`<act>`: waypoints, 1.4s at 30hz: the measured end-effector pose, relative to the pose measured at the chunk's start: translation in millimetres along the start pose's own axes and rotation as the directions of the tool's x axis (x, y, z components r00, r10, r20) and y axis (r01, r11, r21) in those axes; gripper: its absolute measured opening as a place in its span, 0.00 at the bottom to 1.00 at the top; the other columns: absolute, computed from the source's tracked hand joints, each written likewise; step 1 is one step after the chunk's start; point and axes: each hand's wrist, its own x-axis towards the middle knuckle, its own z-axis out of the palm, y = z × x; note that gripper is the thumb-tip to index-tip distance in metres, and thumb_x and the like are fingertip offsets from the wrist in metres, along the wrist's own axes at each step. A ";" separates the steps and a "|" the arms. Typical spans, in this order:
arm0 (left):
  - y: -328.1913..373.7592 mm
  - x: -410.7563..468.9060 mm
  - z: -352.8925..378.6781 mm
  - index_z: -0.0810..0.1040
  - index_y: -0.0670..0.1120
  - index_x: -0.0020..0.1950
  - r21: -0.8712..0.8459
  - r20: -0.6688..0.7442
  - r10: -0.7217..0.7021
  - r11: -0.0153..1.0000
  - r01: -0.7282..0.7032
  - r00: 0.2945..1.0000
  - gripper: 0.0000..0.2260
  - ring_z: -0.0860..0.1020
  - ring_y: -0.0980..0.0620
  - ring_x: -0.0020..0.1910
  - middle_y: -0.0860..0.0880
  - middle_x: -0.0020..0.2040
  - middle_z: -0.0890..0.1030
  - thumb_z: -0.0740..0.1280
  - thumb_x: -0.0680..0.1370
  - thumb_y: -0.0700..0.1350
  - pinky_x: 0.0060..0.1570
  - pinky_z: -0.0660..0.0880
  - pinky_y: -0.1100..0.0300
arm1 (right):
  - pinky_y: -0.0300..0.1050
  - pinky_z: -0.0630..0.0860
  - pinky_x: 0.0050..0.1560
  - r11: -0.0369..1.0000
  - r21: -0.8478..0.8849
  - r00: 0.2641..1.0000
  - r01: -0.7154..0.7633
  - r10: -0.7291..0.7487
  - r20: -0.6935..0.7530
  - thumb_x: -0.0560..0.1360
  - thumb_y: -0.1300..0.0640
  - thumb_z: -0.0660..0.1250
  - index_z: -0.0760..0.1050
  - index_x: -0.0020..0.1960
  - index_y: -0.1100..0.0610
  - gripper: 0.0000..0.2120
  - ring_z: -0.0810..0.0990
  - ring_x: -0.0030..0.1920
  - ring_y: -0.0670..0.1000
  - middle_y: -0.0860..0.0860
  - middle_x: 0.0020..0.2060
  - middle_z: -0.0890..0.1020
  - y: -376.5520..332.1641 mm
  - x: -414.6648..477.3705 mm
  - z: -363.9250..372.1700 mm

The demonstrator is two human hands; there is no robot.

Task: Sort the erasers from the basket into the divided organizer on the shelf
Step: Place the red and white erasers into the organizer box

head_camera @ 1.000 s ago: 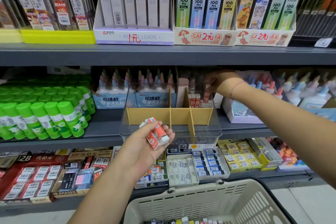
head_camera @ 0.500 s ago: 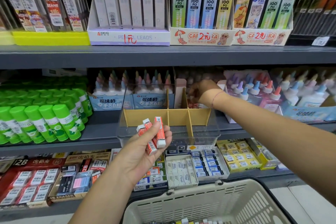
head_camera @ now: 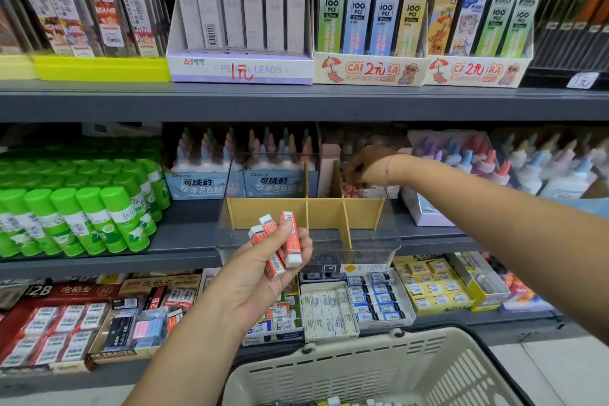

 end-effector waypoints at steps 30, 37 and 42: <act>3.3 -1.5 0.5 0.78 0.35 0.55 0.005 0.009 0.027 1.000 -0.027 1.000 0.17 0.84 0.47 0.40 0.38 0.46 0.84 0.71 0.68 0.39 0.36 0.82 0.58 | 0.53 0.49 0.75 0.996 -0.047 0.858 -0.082 0.095 0.505 0.68 0.24 0.43 0.56 0.77 0.53 0.47 0.57 0.75 0.54 0.53 0.76 0.59 -25.0 -28.8 -12.0; 1.7 -3.1 1.6 0.78 0.35 0.54 0.020 0.003 0.029 0.999 -0.029 1.000 0.15 0.84 0.47 0.41 0.38 0.46 0.84 0.71 0.69 0.39 0.37 0.82 0.58 | 0.55 0.49 0.76 0.957 -0.290 0.872 -0.009 0.149 0.467 0.67 0.23 0.42 0.53 0.77 0.56 0.50 0.52 0.77 0.55 0.54 0.77 0.54 -32.8 -27.2 -1.5; 3.2 -4.4 0.6 0.78 0.35 0.52 0.026 0.003 0.036 0.999 -0.036 0.999 0.14 0.84 0.47 0.40 0.38 0.45 0.84 0.70 0.68 0.39 0.37 0.82 0.58 | 0.56 0.48 0.76 0.975 -0.219 0.857 -0.032 0.140 0.496 0.72 0.26 0.43 0.52 0.77 0.56 0.45 0.50 0.77 0.55 0.54 0.77 0.53 -30.5 -24.5 2.0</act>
